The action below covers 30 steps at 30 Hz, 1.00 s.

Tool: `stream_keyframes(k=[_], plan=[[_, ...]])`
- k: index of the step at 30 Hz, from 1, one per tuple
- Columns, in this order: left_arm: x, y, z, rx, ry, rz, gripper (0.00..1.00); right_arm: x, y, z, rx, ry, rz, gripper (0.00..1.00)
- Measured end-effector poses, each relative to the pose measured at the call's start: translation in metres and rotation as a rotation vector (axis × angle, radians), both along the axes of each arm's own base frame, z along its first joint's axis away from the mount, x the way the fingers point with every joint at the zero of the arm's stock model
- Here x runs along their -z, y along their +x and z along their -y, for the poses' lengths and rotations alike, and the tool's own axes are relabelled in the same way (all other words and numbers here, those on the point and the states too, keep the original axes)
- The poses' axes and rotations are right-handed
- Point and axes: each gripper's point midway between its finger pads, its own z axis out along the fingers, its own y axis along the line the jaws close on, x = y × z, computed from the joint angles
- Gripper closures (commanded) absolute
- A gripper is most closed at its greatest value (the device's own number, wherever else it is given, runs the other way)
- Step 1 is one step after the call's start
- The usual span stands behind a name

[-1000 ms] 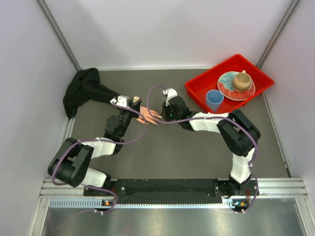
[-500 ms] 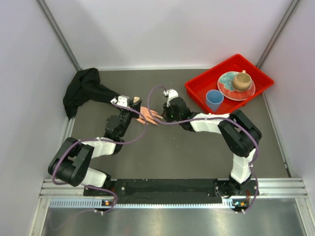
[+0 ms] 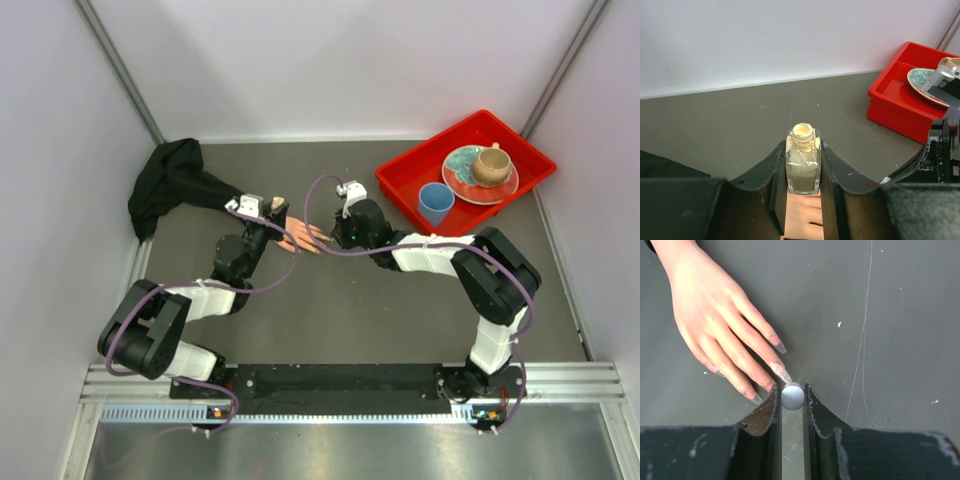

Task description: Paint the nails

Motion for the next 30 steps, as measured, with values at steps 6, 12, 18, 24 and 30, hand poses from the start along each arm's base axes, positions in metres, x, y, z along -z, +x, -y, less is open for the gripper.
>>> stream_keyframes(k=[6,12,18,24,30], plan=[[0.000,0.000,0.000,0.000,0.000,0.001,1.00,-0.003,-0.002,-0.004,-0.019,-0.003,0.010,1.00],[0.000,0.000,0.000,0.000,0.001,-0.002,1.00,-0.015,0.003,-0.019,-0.051,0.025,0.029,1.00],[0.000,0.000,0.000,0.000,0.001,-0.002,1.00,-0.017,0.008,-0.026,-0.065,0.029,0.032,1.00],[0.000,0.000,0.000,0.000,0.001,-0.002,1.00,-0.009,0.006,-0.025,-0.069,0.016,0.014,1.00],[0.000,0.000,0.000,0.000,0.001,-0.002,1.00,-0.007,0.005,-0.024,-0.068,0.009,0.007,1.00]])
